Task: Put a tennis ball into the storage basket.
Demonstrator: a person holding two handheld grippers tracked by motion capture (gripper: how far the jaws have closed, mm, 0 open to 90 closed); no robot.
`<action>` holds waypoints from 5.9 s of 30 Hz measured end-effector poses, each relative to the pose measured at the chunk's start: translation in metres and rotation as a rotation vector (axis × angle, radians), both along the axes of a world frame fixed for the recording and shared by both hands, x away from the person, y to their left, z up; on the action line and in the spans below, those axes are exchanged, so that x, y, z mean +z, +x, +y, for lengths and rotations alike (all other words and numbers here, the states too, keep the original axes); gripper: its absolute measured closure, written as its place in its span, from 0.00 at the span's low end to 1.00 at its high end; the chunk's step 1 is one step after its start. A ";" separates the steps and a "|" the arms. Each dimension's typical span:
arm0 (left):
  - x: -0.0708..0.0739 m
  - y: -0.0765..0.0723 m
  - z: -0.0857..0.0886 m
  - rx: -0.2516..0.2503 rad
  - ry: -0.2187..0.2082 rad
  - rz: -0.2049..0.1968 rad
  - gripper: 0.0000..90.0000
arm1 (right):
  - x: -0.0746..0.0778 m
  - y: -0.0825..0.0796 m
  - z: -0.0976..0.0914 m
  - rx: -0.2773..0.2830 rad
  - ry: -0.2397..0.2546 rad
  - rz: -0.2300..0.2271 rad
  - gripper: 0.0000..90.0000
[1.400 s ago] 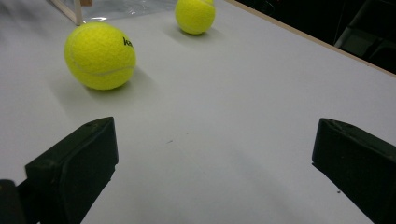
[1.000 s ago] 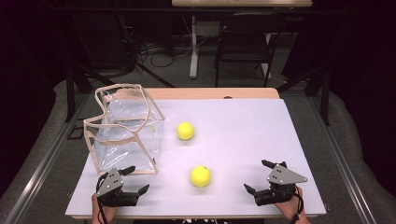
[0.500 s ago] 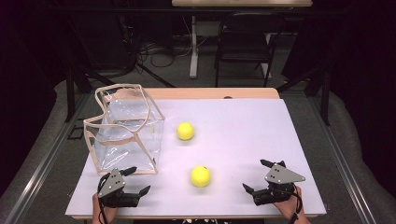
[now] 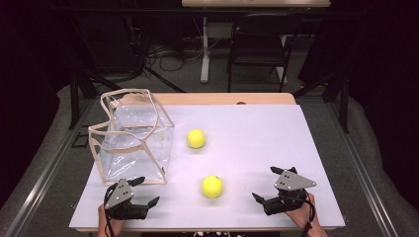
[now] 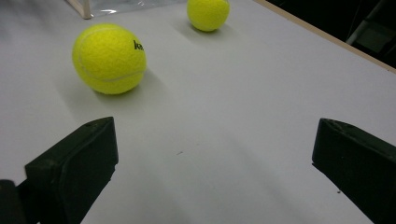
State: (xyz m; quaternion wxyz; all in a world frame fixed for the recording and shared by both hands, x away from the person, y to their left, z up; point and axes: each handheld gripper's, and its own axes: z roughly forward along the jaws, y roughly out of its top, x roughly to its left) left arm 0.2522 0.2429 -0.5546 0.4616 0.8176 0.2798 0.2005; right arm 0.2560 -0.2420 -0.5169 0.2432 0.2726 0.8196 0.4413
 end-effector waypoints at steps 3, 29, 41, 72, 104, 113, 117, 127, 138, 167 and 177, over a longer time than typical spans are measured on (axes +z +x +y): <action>0.000 0.000 0.000 0.000 0.000 0.000 0.18 | 0.002 0.003 0.004 0.004 -0.004 0.010 0.00; -0.001 0.001 -0.002 -0.003 0.000 0.005 0.18 | 0.014 0.015 0.021 0.035 -0.029 0.015 0.00; -0.001 0.001 -0.002 -0.005 -0.003 0.004 0.18 | 0.019 0.025 0.031 0.062 -0.045 0.023 0.00; 0.000 0.000 0.000 -0.005 0.002 0.001 0.18 | 0.016 0.045 0.073 0.163 -0.090 0.077 0.00; 0.000 0.001 -0.001 -0.010 0.004 0.000 0.18 | 0.004 0.057 0.105 0.219 -0.129 0.135 0.00; -0.001 0.001 -0.001 -0.009 0.003 0.003 0.18 | 0.000 0.059 0.114 0.240 -0.140 0.147 0.00; 0.000 0.001 -0.001 -0.009 0.002 0.003 0.18 | -0.002 0.060 0.118 0.248 -0.145 0.153 0.00; 0.000 0.001 0.000 -0.012 0.003 0.002 0.18 | -0.004 0.059 0.124 0.269 -0.142 0.170 0.00; 0.000 0.001 -0.001 -0.012 0.004 0.005 0.18 | -0.009 0.057 0.128 0.289 -0.145 0.192 0.00; 0.000 0.001 -0.001 -0.016 0.013 0.003 0.18 | -0.029 0.057 0.138 0.299 -0.149 0.262 0.01; 0.000 0.001 -0.001 -0.017 0.013 0.004 0.18 | -0.032 0.057 0.141 0.305 -0.175 0.273 0.16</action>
